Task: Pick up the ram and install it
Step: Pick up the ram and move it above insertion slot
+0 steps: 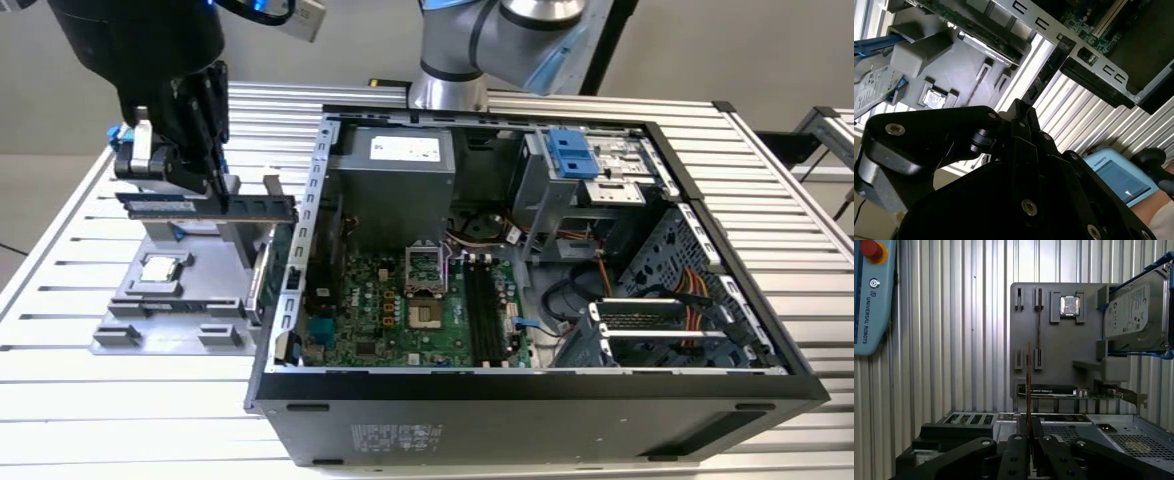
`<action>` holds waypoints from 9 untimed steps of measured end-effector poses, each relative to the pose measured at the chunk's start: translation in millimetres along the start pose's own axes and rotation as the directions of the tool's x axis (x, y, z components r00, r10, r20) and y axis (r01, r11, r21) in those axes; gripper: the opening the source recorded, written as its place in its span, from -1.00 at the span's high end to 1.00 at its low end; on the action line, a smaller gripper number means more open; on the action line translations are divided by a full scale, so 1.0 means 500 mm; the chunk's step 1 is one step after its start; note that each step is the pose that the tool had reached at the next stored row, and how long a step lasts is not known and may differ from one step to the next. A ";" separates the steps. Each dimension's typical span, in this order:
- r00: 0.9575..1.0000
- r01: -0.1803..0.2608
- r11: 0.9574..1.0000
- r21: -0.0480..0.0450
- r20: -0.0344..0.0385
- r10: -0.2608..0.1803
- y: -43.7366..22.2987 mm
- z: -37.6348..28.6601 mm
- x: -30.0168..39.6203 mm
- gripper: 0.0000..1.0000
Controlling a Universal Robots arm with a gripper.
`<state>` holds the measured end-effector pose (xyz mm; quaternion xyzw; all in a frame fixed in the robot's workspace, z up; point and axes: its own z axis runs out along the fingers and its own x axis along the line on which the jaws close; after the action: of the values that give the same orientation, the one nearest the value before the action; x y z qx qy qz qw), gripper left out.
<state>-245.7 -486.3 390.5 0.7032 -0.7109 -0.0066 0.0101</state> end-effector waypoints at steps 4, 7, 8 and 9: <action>1.000 0.000 1.000 0.000 0.000 0.000 -0.011 0.000 0.000 1.00; 1.000 0.000 1.000 0.000 0.000 0.000 -0.022 -0.001 0.000 1.00; 1.000 0.000 1.000 0.000 0.000 0.000 -0.026 -0.001 0.000 1.00; 1.000 0.000 1.000 0.000 0.000 0.000 -0.029 -0.001 0.000 1.00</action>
<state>-231.0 -486.3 390.5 0.7031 -0.7109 -0.0066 0.0101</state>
